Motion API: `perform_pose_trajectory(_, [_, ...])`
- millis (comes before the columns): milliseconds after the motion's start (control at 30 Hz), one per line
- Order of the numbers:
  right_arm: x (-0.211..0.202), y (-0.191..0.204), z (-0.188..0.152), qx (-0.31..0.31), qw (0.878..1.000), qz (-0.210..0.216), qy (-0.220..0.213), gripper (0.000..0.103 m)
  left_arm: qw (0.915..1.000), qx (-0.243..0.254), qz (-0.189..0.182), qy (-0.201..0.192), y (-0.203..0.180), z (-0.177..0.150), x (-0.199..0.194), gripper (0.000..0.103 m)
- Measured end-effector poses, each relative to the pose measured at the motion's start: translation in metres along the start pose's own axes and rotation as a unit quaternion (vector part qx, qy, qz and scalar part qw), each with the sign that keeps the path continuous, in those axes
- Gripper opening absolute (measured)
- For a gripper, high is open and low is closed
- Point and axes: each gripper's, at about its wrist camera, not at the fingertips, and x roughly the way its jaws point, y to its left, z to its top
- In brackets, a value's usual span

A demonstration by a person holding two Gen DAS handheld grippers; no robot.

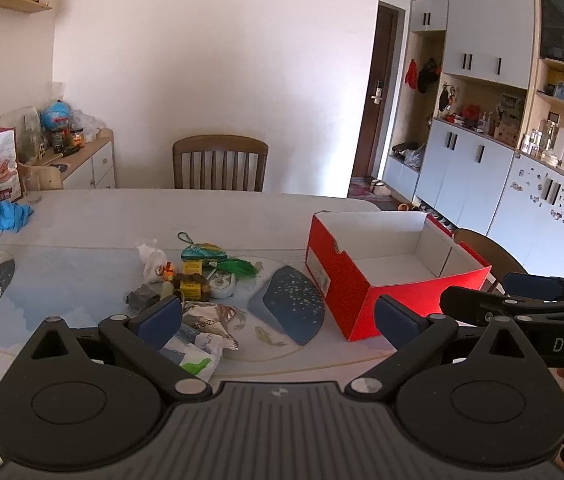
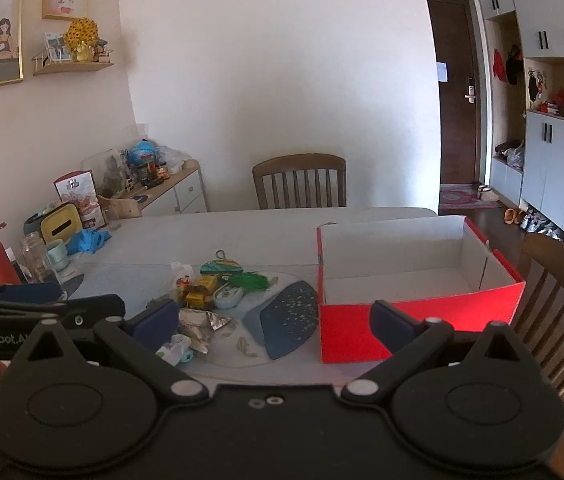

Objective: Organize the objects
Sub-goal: 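Reach both grippers toward the pile of items on the table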

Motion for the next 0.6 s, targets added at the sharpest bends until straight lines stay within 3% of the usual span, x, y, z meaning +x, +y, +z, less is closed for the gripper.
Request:
perform_pose_trajectory(300, [0.028,0.02,0.007,-0.028,0.999,0.025,0.008,0.1,0.9997,-0.001,-0.005,0.024,0.026,0.001,0.03,0.103])
perform_pose_trajectory(600, [0.088,0.034,0.013,-0.028,0.997,0.049,0.055,0.093,0.9967,0.008,0.037,0.071,0.066,-0.012,0.078,0.102])
